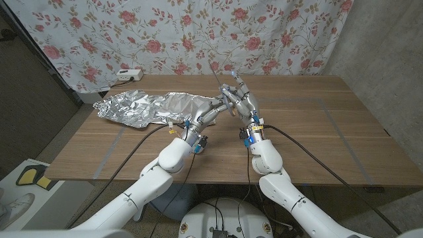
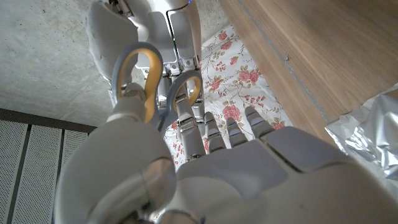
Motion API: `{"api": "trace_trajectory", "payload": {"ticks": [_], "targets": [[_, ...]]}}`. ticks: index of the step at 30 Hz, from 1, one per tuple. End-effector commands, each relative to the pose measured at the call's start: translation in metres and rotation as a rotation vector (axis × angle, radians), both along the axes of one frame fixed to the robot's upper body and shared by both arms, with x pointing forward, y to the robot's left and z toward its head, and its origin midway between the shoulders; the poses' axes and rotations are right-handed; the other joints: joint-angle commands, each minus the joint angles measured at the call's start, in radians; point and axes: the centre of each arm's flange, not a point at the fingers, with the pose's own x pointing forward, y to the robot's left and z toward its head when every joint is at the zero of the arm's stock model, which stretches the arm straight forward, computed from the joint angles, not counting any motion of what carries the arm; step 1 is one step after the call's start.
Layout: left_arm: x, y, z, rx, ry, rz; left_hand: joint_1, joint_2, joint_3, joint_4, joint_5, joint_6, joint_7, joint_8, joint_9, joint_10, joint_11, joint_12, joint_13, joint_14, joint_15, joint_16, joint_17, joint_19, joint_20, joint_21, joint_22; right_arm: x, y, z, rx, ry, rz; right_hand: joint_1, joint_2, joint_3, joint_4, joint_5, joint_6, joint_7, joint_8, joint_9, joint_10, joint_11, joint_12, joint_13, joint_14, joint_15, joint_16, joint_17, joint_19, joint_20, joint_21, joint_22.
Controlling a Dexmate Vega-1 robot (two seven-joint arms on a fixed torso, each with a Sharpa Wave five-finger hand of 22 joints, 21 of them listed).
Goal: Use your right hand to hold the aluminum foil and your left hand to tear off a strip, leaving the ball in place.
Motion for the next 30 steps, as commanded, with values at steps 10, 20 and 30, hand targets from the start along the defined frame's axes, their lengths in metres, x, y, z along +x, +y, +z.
{"api": "trace_trajectory", "payload": {"ticks": [10,20,30], "targets": [[-0.003,0.0,-0.008,-0.082,-0.003,0.024,0.044,-0.011,0.0,-0.002,0.013,0.093,0.006,0.066,0.046,-0.028,0.005,-0.013,0.009,-0.019,0.02,-0.014,0.008,0.008,0.003,0.006,0.003,0.007,-0.011,-0.004,0.05,0.006,-0.07,0.016,-0.009,-0.002,-0.008,0.007,0.035,-0.005,0.01,0.0,0.161,-0.14,0.009,-0.008,0.002,-0.19,-0.006,0.007,-0.017,0.003,-0.002,0.001],[-0.003,0.001,-0.011,-0.106,0.012,0.028,0.052,-0.012,-0.003,0.003,0.014,0.077,0.0,0.075,0.066,-0.027,0.008,-0.014,0.012,-0.003,0.022,-0.006,0.01,0.013,0.01,0.008,0.005,0.006,-0.025,-0.004,0.081,-0.012,-0.132,0.019,-0.019,-0.005,-0.006,0.004,0.09,-0.017,0.009,-0.001,0.176,-0.141,0.014,-0.034,-0.053,-0.187,-0.038,0.005,-0.077,-0.008,-0.007,0.0],[-0.001,-0.001,-0.01,-0.115,0.025,0.027,0.076,0.012,-0.001,0.007,0.019,0.07,-0.003,0.108,0.108,0.059,-0.023,0.021,0.028,0.085,0.0,0.029,0.021,0.039,0.028,0.017,0.008,0.007,-0.025,-0.008,0.075,-0.005,-0.137,0.021,-0.02,-0.004,-0.007,0.003,0.109,-0.016,0.009,-0.002,0.178,-0.14,0.014,-0.042,-0.055,-0.188,-0.041,0.006,-0.083,-0.004,-0.004,0.0]]}}
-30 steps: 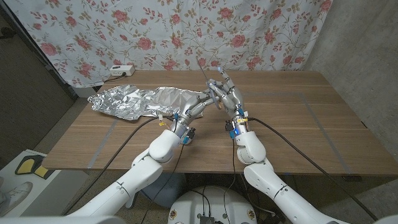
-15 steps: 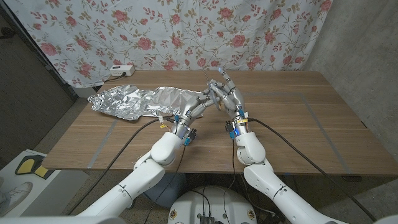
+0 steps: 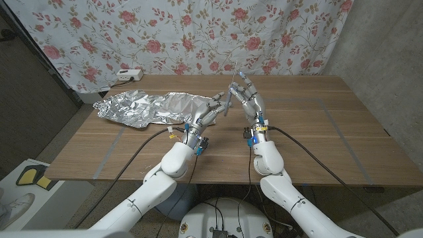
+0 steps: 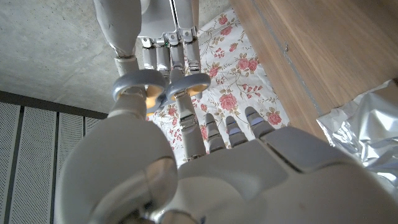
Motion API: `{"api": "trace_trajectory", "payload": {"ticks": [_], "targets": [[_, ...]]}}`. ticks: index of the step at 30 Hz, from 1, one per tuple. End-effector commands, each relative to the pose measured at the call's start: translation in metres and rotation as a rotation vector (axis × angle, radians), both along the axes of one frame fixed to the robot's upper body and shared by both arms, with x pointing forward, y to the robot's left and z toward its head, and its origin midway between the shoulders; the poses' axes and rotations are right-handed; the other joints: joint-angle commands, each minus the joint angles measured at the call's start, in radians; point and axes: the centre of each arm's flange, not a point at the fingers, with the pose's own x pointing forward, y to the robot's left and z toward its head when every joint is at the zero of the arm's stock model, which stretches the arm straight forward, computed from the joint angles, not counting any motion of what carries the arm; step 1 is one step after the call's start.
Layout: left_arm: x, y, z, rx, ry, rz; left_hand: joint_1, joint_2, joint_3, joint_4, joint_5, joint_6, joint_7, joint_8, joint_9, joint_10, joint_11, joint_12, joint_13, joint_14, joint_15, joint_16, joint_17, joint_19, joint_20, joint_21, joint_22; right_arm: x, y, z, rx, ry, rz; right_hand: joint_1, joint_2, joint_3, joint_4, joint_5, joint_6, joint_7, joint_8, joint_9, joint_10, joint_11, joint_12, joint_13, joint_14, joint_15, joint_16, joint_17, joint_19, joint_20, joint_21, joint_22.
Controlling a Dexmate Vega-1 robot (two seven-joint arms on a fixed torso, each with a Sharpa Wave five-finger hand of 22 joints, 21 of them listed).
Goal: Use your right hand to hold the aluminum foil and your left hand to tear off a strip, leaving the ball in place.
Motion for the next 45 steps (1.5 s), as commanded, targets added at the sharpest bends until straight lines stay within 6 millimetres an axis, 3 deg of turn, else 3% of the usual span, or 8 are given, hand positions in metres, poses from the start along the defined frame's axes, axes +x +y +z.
{"api": "trace_trajectory", "payload": {"ticks": [1,12,19,21,24,28,40,45], "targets": [[0.001,-0.002,-0.001,-0.02,0.02,0.002,0.026,0.013,0.004,0.002,0.013,-0.01,-0.006,0.022,0.028,0.068,-0.016,0.028,0.014,0.063,-0.005,0.027,0.01,0.026,0.009,0.012,0.004,0.0,-0.005,-0.003,0.003,-0.004,-0.026,0.013,-0.002,0.003,-0.002,0.004,0.017,0.0,0.005,0.0,0.163,-0.154,0.007,0.0,0.003,-0.189,0.001,0.003,-0.008,0.0,0.0,0.0],[0.004,-0.009,0.001,0.01,0.042,-0.011,0.032,0.001,-0.009,0.005,0.013,-0.017,0.0,0.048,0.058,0.094,-0.03,0.038,0.031,0.093,0.022,0.037,0.013,0.05,0.024,0.018,0.005,-0.002,-0.004,-0.003,-0.018,-0.024,-0.015,0.014,-0.003,0.004,-0.002,0.004,0.021,0.0,0.002,0.0,0.164,-0.153,0.006,-0.006,0.014,-0.189,0.004,0.005,-0.007,0.003,0.002,0.0],[0.005,-0.015,0.004,0.051,0.056,-0.035,0.014,-0.012,-0.026,0.013,0.013,-0.058,-0.011,0.045,0.072,0.092,0.003,0.037,0.039,0.098,0.045,0.036,0.015,0.051,0.045,0.017,0.006,-0.005,-0.003,-0.001,-0.037,-0.037,0.0,0.015,-0.001,0.006,-0.002,0.003,0.022,0.0,-0.001,-0.001,0.164,-0.152,0.005,-0.011,0.026,-0.19,0.009,0.007,-0.006,0.003,0.003,-0.001],[0.005,-0.016,0.005,0.057,0.055,-0.039,0.016,-0.01,-0.027,0.012,0.014,-0.066,-0.014,0.046,0.078,0.123,0.005,0.048,0.042,0.117,0.039,0.043,0.014,0.053,0.047,0.017,0.007,-0.005,-0.003,-0.001,-0.042,-0.039,0.005,0.014,-0.002,0.006,-0.002,0.003,0.022,0.0,-0.001,-0.001,0.164,-0.152,0.005,-0.012,0.028,-0.19,0.01,0.008,-0.006,0.004,0.003,-0.001],[0.005,-0.018,0.006,0.052,0.052,-0.039,0.024,-0.008,-0.031,0.008,0.016,-0.064,-0.022,0.049,0.074,0.207,-0.041,0.074,0.049,0.159,-0.003,0.057,0.013,0.072,0.052,0.022,0.007,-0.005,-0.004,-0.001,-0.041,-0.038,0.005,0.015,-0.002,0.006,-0.002,0.003,0.023,-0.001,-0.002,-0.001,0.164,-0.152,0.005,-0.013,0.03,-0.19,0.01,0.008,-0.006,0.004,0.004,-0.001],[0.005,-0.02,0.007,0.066,0.054,-0.046,0.033,0.0,-0.03,0.008,0.017,-0.057,-0.029,0.051,0.07,0.252,-0.055,0.088,0.054,0.186,0.005,0.067,0.011,0.086,0.05,0.025,0.007,-0.005,-0.006,0.0,-0.042,-0.039,0.01,0.014,-0.002,0.006,-0.002,0.003,0.023,-0.002,-0.004,-0.001,0.164,-0.152,0.005,-0.015,0.032,-0.19,0.011,0.009,-0.006,0.004,0.004,-0.001],[0.005,-0.021,0.009,0.077,0.056,-0.051,0.052,-0.001,-0.033,0.002,0.017,-0.033,-0.042,0.073,0.081,0.277,-0.041,0.088,0.062,0.232,-0.009,0.081,0.008,0.118,0.047,0.034,0.007,-0.003,-0.006,-0.002,-0.025,-0.029,0.029,0.014,-0.002,0.007,-0.002,0.003,0.024,-0.001,-0.006,-0.001,0.165,-0.152,0.005,-0.019,0.037,-0.19,0.012,0.011,-0.002,0.004,0.006,-0.001],[0.005,-0.023,0.011,0.084,0.054,-0.057,0.057,0.002,-0.034,0.003,0.018,-0.035,-0.042,0.083,0.093,0.298,-0.056,0.092,0.064,0.25,-0.018,0.089,0.009,0.124,0.049,0.035,0.008,-0.003,-0.005,-0.002,-0.028,-0.031,0.034,0.014,-0.002,0.007,-0.001,0.003,0.024,-0.001,-0.007,-0.001,0.165,-0.152,0.005,-0.021,0.038,-0.19,0.012,0.012,0.0,0.005,0.006,-0.001]]}}
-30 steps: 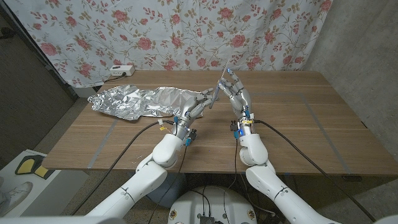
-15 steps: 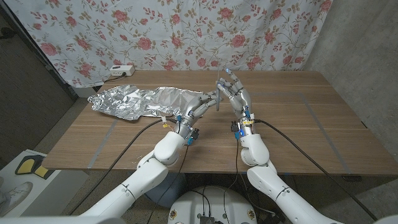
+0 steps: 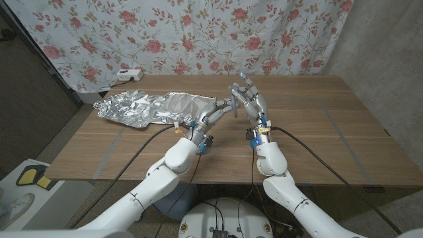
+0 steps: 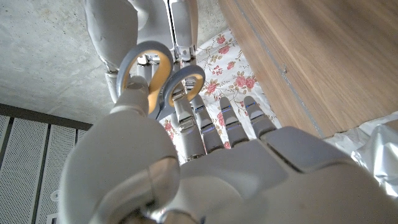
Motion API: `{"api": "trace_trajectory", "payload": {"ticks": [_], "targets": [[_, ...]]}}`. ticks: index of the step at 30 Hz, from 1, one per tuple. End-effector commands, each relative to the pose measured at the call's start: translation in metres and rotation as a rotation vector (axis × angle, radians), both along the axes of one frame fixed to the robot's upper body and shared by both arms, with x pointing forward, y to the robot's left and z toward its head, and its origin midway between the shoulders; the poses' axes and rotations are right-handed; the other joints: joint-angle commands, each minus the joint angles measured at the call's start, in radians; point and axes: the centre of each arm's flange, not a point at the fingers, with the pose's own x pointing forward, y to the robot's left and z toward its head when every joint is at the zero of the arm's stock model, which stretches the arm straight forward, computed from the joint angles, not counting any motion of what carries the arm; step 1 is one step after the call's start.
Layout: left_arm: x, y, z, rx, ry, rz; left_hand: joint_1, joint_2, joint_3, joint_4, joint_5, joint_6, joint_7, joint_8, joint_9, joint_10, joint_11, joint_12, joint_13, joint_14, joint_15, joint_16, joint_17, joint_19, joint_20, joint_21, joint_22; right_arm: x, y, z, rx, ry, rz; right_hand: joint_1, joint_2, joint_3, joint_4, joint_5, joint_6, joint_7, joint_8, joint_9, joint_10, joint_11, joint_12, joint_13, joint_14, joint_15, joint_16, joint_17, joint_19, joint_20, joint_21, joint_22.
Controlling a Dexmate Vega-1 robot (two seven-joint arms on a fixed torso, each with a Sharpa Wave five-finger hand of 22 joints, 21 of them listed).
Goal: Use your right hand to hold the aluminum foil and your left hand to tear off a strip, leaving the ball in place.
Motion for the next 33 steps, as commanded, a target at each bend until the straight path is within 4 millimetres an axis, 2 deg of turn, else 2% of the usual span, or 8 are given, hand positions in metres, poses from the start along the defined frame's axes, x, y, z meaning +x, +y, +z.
{"api": "trace_trajectory", "payload": {"ticks": [1,6,11,12,13,23,31,33], "targets": [[-0.0008,-0.0036,0.0042,0.018,-0.007,-0.01,0.016,0.004,-0.001,-0.001,0.005,0.002,-0.009,0.016,0.016,0.031,-0.005,0.011,0.003,0.029,-0.009,0.013,0.003,0.012,0.002,0.006,0.004,-0.0001,0.0,-0.0005,0.008,0.002,0.016,0.012,-0.004,0.008,-0.002,0.007,0.008,0.004,-0.003,-0.001,0.165,-0.152,0.005,0.003,0.01,-0.19,0.005,0.006,0.005,0.0,0.006,-0.001],[-0.0008,-0.004,0.0044,0.011,-0.008,-0.009,0.022,0.006,-0.004,-0.001,0.005,0.002,-0.013,0.034,0.035,0.08,-0.018,0.023,0.007,0.052,-0.028,0.024,0.005,0.022,-0.001,0.008,0.005,-0.0001,0.0007,-0.0011,0.002,0.001,0.018,0.012,-0.004,0.008,-0.002,0.007,0.008,0.005,-0.004,-0.001,0.166,-0.152,0.006,0.0,0.011,-0.19,0.006,0.007,0.006,-0.001,0.006,-0.001],[-0.0013,-0.0043,0.0038,-0.004,-0.006,-0.008,0.028,0.012,-0.004,0.0,0.006,-0.013,-0.018,0.041,0.048,0.098,-0.028,0.025,0.009,0.066,-0.043,0.032,0.009,0.028,-0.005,0.01,0.005,-0.0003,0.0015,-0.0016,0.005,0.007,0.019,0.012,-0.005,0.008,-0.002,0.007,0.008,0.006,-0.005,-0.001,0.166,-0.152,0.006,-0.001,0.014,-0.19,0.006,0.008,0.008,-0.001,0.007,-0.001],[-0.0012,-0.0043,0.0036,-0.005,-0.005,-0.008,0.033,0.012,-0.005,-0.001,0.007,0.0,-0.018,0.06,0.062,0.124,-0.017,0.032,0.013,0.078,-0.051,0.04,0.013,0.031,-0.007,0.011,0.006,-0.0002,0.0017,-0.0017,-0.002,0.004,0.022,0.011,-0.005,0.008,-0.002,0.007,0.008,0.005,-0.006,-0.001,0.166,-0.152,0.006,-0.002,0.014,-0.19,0.006,0.008,0.009,-0.002,0.007,-0.001],[-0.0013,-0.0042,0.0034,-0.006,-0.006,-0.006,0.033,0.013,-0.006,0.0,0.007,-0.004,-0.02,0.064,0.067,0.125,-0.008,0.032,0.014,0.084,-0.057,0.044,0.015,0.035,-0.007,0.012,0.007,-0.0003,0.0019,-0.0018,0.0,0.005,0.021,0.012,-0.005,0.009,-0.002,0.007,0.009,0.005,-0.006,-0.001,0.167,-0.152,0.007,-0.002,0.014,-0.19,0.006,0.008,0.01,-0.002,0.007,-0.001],[-0.001,-0.0046,0.0037,-0.006,-0.003,-0.009,0.046,0.018,-0.009,-0.002,0.008,-0.055,-0.036,0.08,0.105,0.138,-0.014,0.032,0.026,0.083,-0.058,0.053,0.025,0.038,-0.008,0.013,0.008,-0.0002,0.0043,-0.0022,-0.01,0.01,0.027,0.011,-0.005,0.009,-0.001,0.007,0.011,0.004,-0.006,0.0,0.166,-0.152,0.007,-0.004,0.016,-0.19,0.006,0.01,0.012,-0.002,0.007,0.0],[-0.0007,-0.0061,0.0054,-0.001,-0.001,-0.01,0.057,0.023,-0.008,-0.001,0.01,-0.134,-0.056,0.106,0.167,0.187,-0.04,0.046,0.043,0.097,-0.073,0.065,0.032,0.042,-0.008,0.014,0.01,0.0001,0.0043,-0.0025,-0.01,0.014,0.024,0.011,-0.005,0.009,-0.002,0.008,0.019,0.003,-0.005,0.0,0.165,-0.151,0.009,-0.005,0.019,-0.19,0.007,0.011,0.013,-0.002,0.007,0.0],[-0.0006,-0.0067,0.0052,0.003,0.001,-0.013,0.072,0.035,-0.009,-0.003,0.012,-0.18,-0.065,0.128,0.211,0.201,-0.054,0.06,0.065,0.103,-0.074,0.074,0.043,0.042,-0.006,0.014,0.011,0.0002,0.0043,-0.0029,-0.006,0.017,0.025,0.011,-0.005,0.009,-0.001,0.008,0.018,0.003,-0.006,0.0,0.165,-0.151,0.009,-0.006,0.019,-0.19,0.007,0.011,0.014,-0.003,0.007,0.0]]}}
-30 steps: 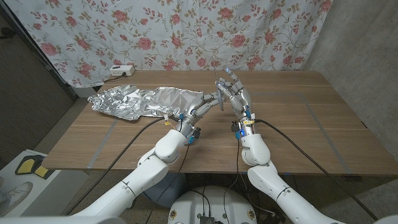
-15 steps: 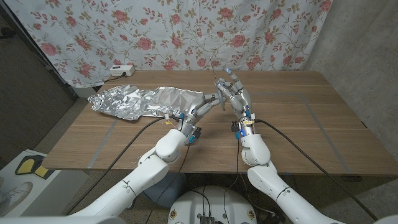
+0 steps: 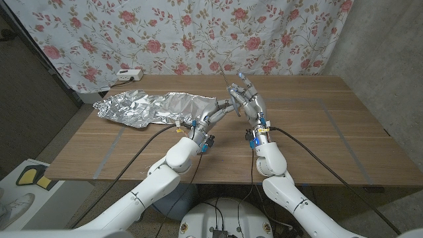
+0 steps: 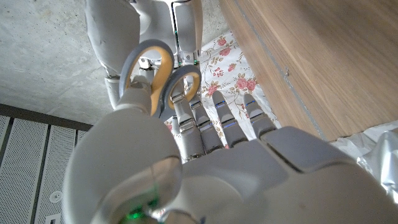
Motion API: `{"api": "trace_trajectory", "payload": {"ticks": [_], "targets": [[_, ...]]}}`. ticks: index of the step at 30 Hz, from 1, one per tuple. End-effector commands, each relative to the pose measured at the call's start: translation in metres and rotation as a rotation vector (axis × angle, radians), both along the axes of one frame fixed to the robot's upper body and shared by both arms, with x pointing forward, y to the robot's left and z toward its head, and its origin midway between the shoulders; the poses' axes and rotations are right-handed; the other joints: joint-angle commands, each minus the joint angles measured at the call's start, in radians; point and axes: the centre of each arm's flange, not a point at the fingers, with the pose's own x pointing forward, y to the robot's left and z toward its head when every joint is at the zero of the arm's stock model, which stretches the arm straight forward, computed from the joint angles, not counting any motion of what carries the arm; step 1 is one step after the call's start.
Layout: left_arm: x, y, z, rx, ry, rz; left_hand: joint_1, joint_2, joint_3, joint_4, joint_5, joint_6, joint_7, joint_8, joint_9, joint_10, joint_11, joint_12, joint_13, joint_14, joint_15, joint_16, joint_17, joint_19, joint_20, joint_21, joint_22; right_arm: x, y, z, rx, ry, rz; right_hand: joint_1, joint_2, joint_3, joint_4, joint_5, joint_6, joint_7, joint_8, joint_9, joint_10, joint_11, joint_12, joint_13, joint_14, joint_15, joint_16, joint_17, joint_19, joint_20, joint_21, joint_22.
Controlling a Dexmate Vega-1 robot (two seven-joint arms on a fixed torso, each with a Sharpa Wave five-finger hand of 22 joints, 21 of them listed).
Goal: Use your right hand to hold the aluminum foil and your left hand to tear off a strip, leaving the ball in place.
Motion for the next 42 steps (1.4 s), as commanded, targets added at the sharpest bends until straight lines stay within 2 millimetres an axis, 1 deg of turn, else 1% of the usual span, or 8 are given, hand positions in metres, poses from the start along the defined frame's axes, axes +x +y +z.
{"api": "trace_trajectory", "payload": {"ticks": [1,4,9,12,14,21,30,42], "targets": [[0.0,-0.002,0.002,0.007,0.002,-0.001,0.034,0.013,-0.006,-0.001,0.005,-0.11,-0.056,0.034,0.111,0.052,-0.043,0.028,0.036,0.009,-0.005,0.017,0.019,0.012,0.002,0.007,0.006,0.001,0.001,-0.002,-0.002,0.012,0.0,0.012,-0.004,0.007,0.002,0.007,0.008,0.001,-0.003,0.0,0.159,-0.157,0.005,0.003,0.009,-0.19,0.007,0.002,0.01,0.0,0.007,0.0],[0.0,-0.003,0.002,0.004,0.0,0.003,0.051,0.023,-0.014,-0.001,0.005,-0.167,-0.065,0.065,0.17,0.045,-0.046,0.052,0.077,0.01,-0.005,0.027,0.041,0.01,0.004,0.006,0.006,0.001,0.001,-0.003,0.001,0.013,0.002,0.011,-0.005,0.007,0.002,0.007,0.008,0.001,-0.004,0.0,0.16,-0.156,0.006,0.003,0.009,-0.19,0.006,0.003,0.011,0.0,0.007,0.0],[-0.001,-0.004,0.001,-0.001,0.0,0.014,0.087,0.025,-0.039,-0.003,0.005,-0.267,-0.075,0.159,0.317,-0.004,-0.045,0.105,0.182,0.008,0.002,0.053,0.097,0.009,0.007,0.005,0.007,0.001,0.0,-0.004,0.006,0.014,0.001,0.011,-0.005,0.007,0.002,0.007,0.009,0.001,-0.005,0.0,0.159,-0.157,0.008,0.003,0.01,-0.19,0.006,0.004,0.011,-0.001,0.007,0.0],[-0.002,-0.006,0.0,-0.013,0.0,0.021,0.096,0.028,-0.043,-0.002,0.005,-0.298,-0.076,0.182,0.356,-0.019,-0.048,0.121,0.212,0.018,0.006,0.061,0.111,0.008,0.011,0.005,0.007,0.001,-0.001,-0.004,0.013,0.015,-0.002,0.012,-0.005,0.007,0.002,0.007,0.01,0.001,-0.005,0.0,0.159,-0.157,0.008,0.003,0.011,-0.19,0.006,0.004,0.012,0.0,0.007,0.0],[-0.002,-0.006,0.0,-0.018,0.0,0.025,0.099,0.027,-0.05,0.0,0.004,-0.286,-0.077,0.216,0.389,-0.023,-0.049,0.139,0.239,0.027,0.005,0.07,0.124,0.01,0.014,0.006,0.008,0.001,-0.002,-0.005,0.021,0.017,-0.001,0.012,-0.005,0.007,0.002,0.007,0.01,0.001,-0.005,0.0,0.158,-0.157,0.008,0.002,0.011,-0.19,0.006,0.004,0.012,0.0,0.007,0.0],[-0.002,-0.009,-0.003,-0.033,0.005,0.046,0.102,0.021,-0.069,0.003,0.0,-0.326,-0.073,0.264,0.458,-0.039,-0.05,0.178,0.298,0.047,-0.01,0.097,0.158,0.013,0.016,0.007,0.009,0.003,-0.003,-0.007,0.028,0.026,0.007,0.012,-0.004,0.008,0.002,0.007,0.013,0.001,-0.005,0.001,0.157,-0.157,0.011,0.002,0.012,-0.19,0.006,0.006,0.013,0.0,0.007,0.0],[-0.002,-0.011,-0.005,-0.079,0.01,0.073,0.09,0.014,-0.081,0.009,-0.008,-0.295,-0.053,0.406,0.609,-0.055,-0.053,0.255,0.406,0.064,-0.029,0.08,0.171,0.04,0.003,0.019,0.013,0.003,-0.001,-0.006,0.03,0.024,0.013,0.012,-0.003,0.009,0.002,0.007,0.015,0.001,-0.006,0.001,0.154,-0.156,0.011,0.001,0.014,-0.19,0.006,0.008,0.014,0.0,0.007,0.0],[0.0,-0.012,-0.006,-0.124,0.015,0.111,0.17,0.028,-0.075,-0.011,-0.005,-0.305,-0.053,0.553,0.742,-0.03,-0.052,0.359,0.521,0.131,-0.058,0.134,0.23,0.076,-0.006,0.038,0.019,0.001,0.008,-0.008,0.0,0.013,-0.015,0.012,-0.003,0.009,0.002,0.008,0.016,0.001,-0.008,0.001,0.153,-0.157,0.015,0.002,0.015,-0.19,0.005,0.01,0.014,-0.001,0.006,0.0]]}}
